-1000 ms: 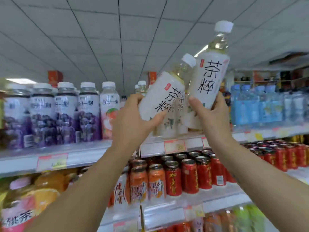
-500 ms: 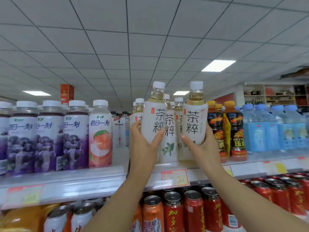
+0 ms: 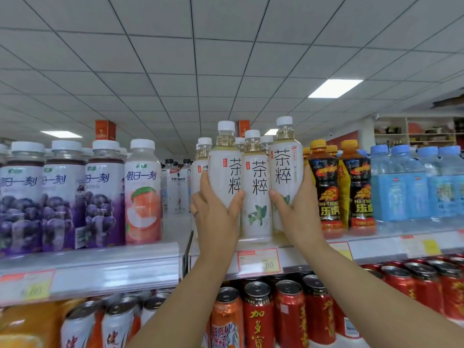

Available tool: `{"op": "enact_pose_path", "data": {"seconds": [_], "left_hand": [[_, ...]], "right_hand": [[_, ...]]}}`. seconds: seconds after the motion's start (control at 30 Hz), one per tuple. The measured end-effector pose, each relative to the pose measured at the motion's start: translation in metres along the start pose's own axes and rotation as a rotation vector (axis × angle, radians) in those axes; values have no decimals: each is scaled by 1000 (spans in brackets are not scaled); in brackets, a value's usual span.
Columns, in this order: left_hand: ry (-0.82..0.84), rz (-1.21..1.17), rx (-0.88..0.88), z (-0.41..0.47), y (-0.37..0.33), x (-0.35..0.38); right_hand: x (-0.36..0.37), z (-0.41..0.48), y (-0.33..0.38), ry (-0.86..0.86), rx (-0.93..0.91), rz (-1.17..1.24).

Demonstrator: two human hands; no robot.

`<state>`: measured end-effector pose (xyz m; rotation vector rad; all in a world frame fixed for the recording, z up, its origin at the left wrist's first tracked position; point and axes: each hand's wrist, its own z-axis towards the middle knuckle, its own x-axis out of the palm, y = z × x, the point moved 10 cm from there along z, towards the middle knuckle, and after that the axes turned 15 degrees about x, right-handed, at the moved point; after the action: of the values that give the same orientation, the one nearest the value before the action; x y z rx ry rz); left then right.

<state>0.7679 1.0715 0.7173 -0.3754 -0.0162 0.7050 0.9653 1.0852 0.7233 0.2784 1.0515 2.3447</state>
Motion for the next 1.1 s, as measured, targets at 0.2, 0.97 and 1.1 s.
{"op": "enact_pose_path", "data": {"seconds": [0.2, 0.97, 1.1], "left_hand": [[77, 358, 124, -2, -7, 0], [283, 562, 402, -34, -16, 4], [336, 564, 392, -39, -11, 7]], "right_hand": [[0, -12, 17, -96, -198, -228], [12, -35, 6, 59, -256, -465], [8, -47, -2, 71, -268, -549]]}}
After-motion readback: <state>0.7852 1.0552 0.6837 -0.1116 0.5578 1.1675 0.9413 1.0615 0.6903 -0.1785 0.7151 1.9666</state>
